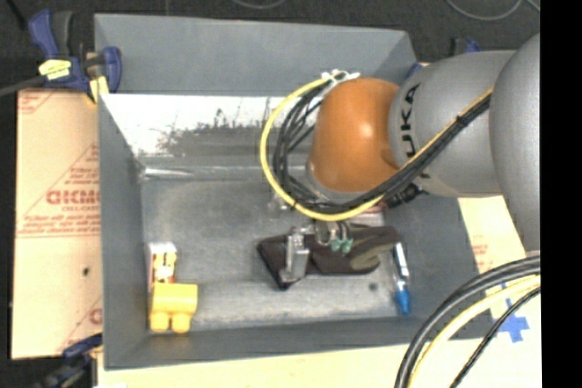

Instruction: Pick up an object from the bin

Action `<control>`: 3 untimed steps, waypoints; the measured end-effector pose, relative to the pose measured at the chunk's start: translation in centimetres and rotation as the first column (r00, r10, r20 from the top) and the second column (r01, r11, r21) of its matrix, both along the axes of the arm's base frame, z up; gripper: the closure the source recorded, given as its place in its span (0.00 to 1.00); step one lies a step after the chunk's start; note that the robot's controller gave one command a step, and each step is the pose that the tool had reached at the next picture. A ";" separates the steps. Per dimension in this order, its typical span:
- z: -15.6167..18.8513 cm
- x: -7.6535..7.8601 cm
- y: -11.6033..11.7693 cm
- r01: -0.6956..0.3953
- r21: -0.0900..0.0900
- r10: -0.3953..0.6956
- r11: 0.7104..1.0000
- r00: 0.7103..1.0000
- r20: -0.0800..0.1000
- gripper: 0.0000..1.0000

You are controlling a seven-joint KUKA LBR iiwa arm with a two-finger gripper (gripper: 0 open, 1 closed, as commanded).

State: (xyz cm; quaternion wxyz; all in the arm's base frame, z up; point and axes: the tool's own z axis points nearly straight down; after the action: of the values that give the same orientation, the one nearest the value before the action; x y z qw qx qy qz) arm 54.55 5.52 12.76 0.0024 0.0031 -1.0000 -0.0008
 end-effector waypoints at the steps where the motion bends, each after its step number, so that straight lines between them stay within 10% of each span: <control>1: 0.5 0.2 0.0 0.001 0.001 -0.001 1.000 1.000 0.007 0.00; 3: -7.2 1.5 -6.9 -0.044 -0.001 0.044 0.999 0.999 0.004 0.00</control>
Offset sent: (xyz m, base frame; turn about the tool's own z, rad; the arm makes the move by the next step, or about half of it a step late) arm 0.0153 -0.0558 -0.0576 -0.0417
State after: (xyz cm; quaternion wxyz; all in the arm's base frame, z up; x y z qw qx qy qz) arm 56.10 -1.41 5.60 0.0006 0.0252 -0.9997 -0.0001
